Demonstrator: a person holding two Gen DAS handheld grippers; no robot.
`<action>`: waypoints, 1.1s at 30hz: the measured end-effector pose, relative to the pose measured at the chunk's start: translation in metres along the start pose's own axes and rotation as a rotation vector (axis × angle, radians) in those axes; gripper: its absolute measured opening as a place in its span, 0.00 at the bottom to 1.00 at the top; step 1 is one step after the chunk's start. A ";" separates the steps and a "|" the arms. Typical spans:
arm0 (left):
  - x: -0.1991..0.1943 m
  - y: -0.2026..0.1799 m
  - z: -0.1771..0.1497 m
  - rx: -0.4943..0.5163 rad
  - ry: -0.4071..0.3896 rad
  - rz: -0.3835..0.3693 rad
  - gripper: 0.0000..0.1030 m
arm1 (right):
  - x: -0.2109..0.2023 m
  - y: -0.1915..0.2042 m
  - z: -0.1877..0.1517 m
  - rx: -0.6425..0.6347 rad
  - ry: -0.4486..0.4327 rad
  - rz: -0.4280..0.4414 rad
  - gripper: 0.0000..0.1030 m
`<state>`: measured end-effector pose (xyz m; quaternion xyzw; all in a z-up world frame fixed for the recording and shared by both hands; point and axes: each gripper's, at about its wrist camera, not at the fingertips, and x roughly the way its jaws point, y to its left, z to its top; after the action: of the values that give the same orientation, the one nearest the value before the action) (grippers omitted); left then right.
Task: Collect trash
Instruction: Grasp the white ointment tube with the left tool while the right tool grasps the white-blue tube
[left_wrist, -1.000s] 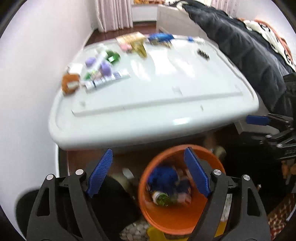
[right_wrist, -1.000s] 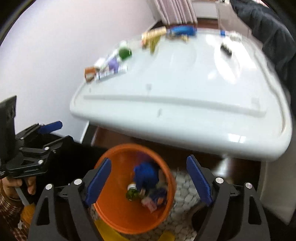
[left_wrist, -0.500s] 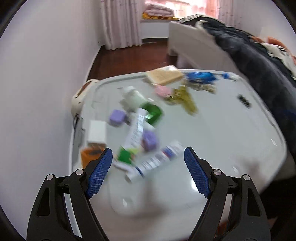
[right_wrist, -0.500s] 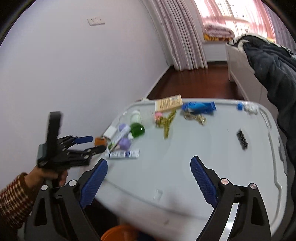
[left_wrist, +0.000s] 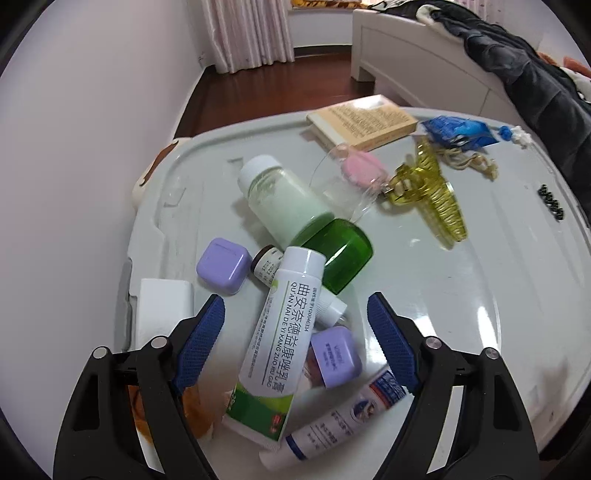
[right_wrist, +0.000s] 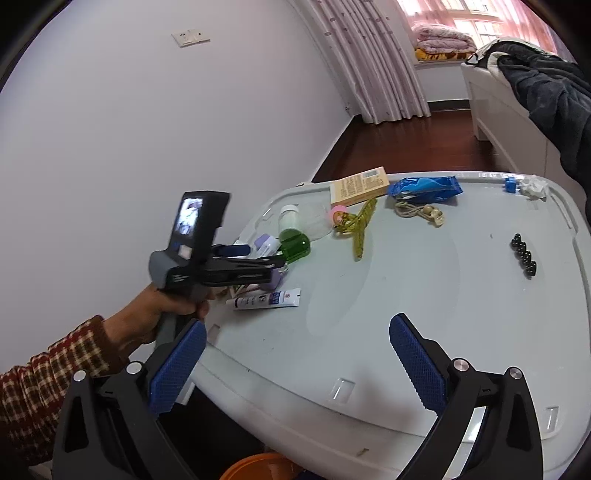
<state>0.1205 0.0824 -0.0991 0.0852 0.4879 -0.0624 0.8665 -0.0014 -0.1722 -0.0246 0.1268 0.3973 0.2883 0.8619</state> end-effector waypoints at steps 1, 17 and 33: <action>0.004 0.001 -0.001 -0.010 0.017 -0.026 0.41 | 0.001 0.001 -0.001 -0.008 0.005 -0.004 0.95; -0.095 -0.017 -0.027 -0.076 -0.111 -0.077 0.18 | 0.030 0.016 -0.010 -0.250 0.066 -0.055 0.95; -0.114 0.010 -0.052 -0.170 -0.157 -0.127 0.18 | 0.192 0.069 0.010 -0.766 0.325 0.143 0.95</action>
<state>0.0202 0.1061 -0.0274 -0.0246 0.4267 -0.0821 0.9003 0.0785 -0.0018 -0.1051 -0.2226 0.3824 0.4904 0.7508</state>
